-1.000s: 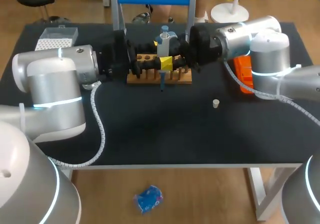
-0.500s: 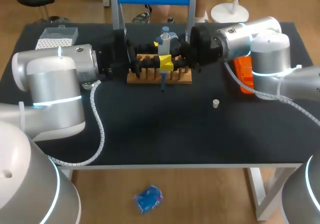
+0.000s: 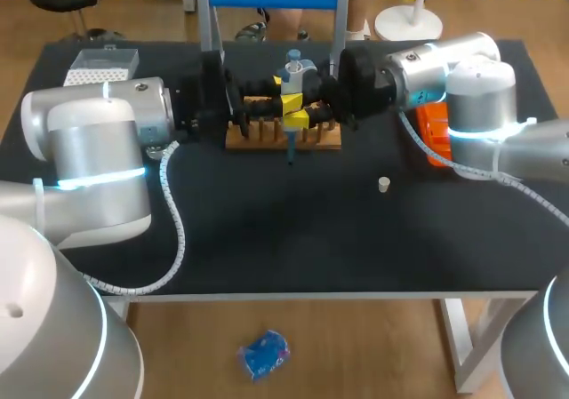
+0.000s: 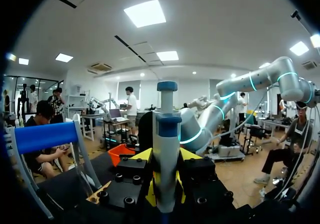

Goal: Invert the test tube, pick up the pipette, mount the tip to pipette, aspirate from beaker and dispense into the tube, eject the tip, return the pipette, and cap with the stopper.

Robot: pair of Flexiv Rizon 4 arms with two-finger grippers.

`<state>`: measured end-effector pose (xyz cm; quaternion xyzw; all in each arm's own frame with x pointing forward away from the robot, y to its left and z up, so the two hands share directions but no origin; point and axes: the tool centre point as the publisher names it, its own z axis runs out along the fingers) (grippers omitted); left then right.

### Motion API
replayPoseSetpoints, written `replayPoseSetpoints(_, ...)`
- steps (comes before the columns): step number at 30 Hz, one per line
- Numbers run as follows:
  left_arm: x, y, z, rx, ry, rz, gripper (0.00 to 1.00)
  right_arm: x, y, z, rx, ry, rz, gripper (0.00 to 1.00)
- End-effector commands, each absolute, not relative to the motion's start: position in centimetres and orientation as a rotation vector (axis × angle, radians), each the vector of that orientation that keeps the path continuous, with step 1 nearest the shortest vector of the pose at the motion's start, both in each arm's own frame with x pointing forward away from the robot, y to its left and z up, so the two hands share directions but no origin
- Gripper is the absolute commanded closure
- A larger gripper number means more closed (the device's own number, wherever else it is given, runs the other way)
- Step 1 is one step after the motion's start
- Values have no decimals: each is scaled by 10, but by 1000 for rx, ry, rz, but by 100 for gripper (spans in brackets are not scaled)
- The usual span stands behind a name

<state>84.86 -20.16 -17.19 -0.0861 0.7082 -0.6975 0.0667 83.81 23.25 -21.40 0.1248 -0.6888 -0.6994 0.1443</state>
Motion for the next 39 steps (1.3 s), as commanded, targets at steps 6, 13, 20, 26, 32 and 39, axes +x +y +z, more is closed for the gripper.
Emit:
replayPoseSetpoints(6, 844, -202, -172, -243, 2137, -2110, 100, 842, 232, -214, 357, -1984, -2016, 100)
replayPoseSetpoints(13, 843, -204, -172, -237, 2151, -2109, 100, 843, 231, -213, 354, -1990, -2012, 54)
replayPoseSetpoints(20, 842, -204, -172, -239, 2153, -2109, 100, 844, 232, -212, 355, -1994, -2018, 0)
replayPoseSetpoints(26, 842, -204, -172, -238, 2154, -2107, 100, 845, 233, -211, 358, -1996, -2017, 0)
replayPoseSetpoints(32, 843, -203, -171, -233, 2148, -2102, 100, 843, 234, -211, 354, -1997, -2012, 0)
replayPoseSetpoints(39, 843, -203, -170, -225, 2144, -2102, 100, 842, 233, -211, 346, -2006, -2016, 0)
